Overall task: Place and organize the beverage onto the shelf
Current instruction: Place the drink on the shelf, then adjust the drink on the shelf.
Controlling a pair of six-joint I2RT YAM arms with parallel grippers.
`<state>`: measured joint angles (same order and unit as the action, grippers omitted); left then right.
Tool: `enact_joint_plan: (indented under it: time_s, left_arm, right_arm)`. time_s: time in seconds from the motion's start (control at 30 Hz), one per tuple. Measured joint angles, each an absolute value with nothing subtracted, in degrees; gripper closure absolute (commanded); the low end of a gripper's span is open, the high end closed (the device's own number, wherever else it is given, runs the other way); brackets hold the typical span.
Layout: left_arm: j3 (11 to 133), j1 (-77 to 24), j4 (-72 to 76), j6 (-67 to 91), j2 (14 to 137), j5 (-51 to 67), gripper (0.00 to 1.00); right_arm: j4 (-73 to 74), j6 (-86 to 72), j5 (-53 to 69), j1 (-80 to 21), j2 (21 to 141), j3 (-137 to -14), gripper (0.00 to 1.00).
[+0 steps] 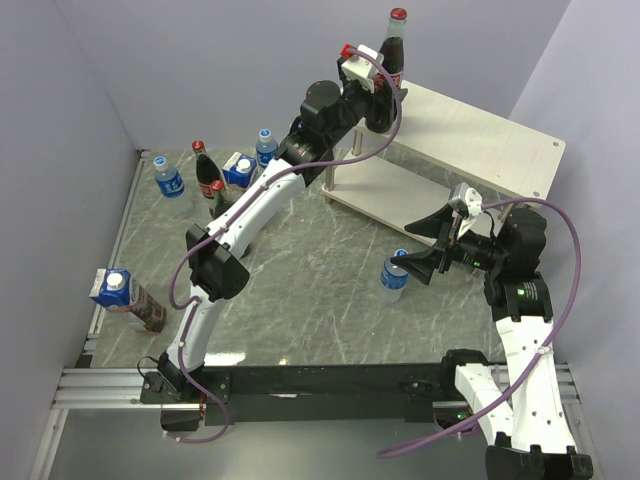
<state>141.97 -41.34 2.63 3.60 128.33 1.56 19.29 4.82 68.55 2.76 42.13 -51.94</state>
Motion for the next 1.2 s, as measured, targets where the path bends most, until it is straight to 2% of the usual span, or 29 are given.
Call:
enact_joint_plan:
  time_s: [0.2, 0.43, 0.53, 1.0, 1.2]
  left_arm:
    - [141.97, -41.34, 2.79, 3.49, 128.33, 1.15, 0.23]
    - [141.86, -41.47, 3.2, 2.24, 128.33, 0.73, 0.39]
    - [141.86, -41.6, 3.36, 2.02, 128.42, -0.05, 0.42]
    - [141.86, -41.01, 7.66, -0.64, 130.08, -3.53, 0.39]
    - [141.88, -39.57, 9.54, -0.19, 130.8, -3.7, 0.3]
  right_arm:
    - [19.29, 4.99, 68.55, 2.76, 42.13, -51.94, 0.07]
    - [19.29, 4.99, 68.53, 2.76, 42.13, -51.94, 0.07]
    - [19.29, 4.99, 68.55, 2.76, 42.13, -51.94, 0.07]
    - [19.29, 4.99, 68.55, 2.76, 42.13, -51.94, 0.07]
    - [19.29, 4.99, 68.55, 2.76, 42.13, -51.94, 0.07]
